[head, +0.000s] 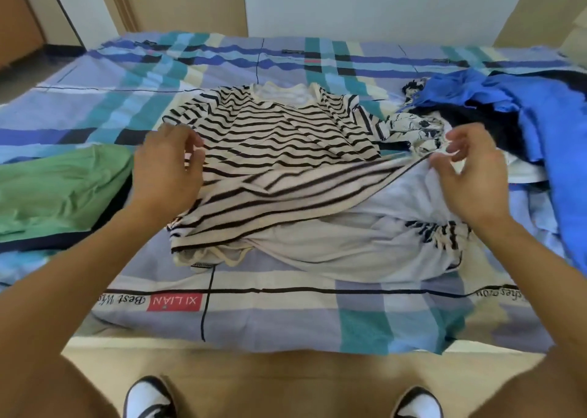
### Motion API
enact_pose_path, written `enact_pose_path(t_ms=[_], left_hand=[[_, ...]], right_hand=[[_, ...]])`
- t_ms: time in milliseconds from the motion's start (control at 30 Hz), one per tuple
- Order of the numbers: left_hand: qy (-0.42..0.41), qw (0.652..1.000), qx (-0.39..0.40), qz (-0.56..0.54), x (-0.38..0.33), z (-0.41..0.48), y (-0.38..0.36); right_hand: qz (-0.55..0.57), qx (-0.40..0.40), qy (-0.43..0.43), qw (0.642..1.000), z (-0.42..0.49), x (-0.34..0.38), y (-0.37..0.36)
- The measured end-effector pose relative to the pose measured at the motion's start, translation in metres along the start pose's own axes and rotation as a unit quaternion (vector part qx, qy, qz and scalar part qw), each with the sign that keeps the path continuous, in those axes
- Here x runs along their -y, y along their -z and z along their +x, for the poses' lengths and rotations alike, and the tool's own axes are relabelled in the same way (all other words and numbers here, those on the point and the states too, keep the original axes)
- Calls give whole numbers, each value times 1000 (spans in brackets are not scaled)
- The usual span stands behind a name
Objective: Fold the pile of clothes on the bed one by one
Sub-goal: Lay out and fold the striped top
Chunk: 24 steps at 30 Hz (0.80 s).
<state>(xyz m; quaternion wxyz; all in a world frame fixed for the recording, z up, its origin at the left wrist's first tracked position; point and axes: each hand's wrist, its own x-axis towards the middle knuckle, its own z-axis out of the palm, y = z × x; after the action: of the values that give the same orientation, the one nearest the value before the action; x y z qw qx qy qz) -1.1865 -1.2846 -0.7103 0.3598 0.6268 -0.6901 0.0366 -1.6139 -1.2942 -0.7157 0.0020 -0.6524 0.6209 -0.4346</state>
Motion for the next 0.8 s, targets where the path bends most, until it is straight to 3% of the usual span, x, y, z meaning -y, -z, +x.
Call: enact_pose_path(t_ms=[33,100,167,233,267,333,433,567,733,767,800], left_hand=[[-49,998,24,-28,-10,-2,4],[-144,964,195,-109,-34,-19,12],[-192,897,391,-73,-45,-44,8],[-224,863,450,44,-33,-62,-5],[-231,860,445,94,-23,-66,-12],[-220,869,420,143,-7,-66,-17],[-191,886,377,190,6,-59,-17],[-126,857,405,291,21,-43,-5],[-132,825,457,305,52,-10,40],[-159,801,461,348,86,-3,41],[-194,803,439,353,182,6,17]], right_hand=[[-7,1,31,1000,-2,9,1],[48,114,81,989,-15,28,3],[104,361,94,922,-36,40,3],[12,535,130,835,-57,37,-5],[-48,557,171,811,-65,32,-10],[-107,528,227,811,-70,25,-15],[-124,504,236,822,-66,21,-15],[-185,482,198,833,-57,13,-14],[-54,447,131,883,-36,-1,7],[-29,441,127,888,-32,1,15],[1,439,118,891,-28,3,23]])
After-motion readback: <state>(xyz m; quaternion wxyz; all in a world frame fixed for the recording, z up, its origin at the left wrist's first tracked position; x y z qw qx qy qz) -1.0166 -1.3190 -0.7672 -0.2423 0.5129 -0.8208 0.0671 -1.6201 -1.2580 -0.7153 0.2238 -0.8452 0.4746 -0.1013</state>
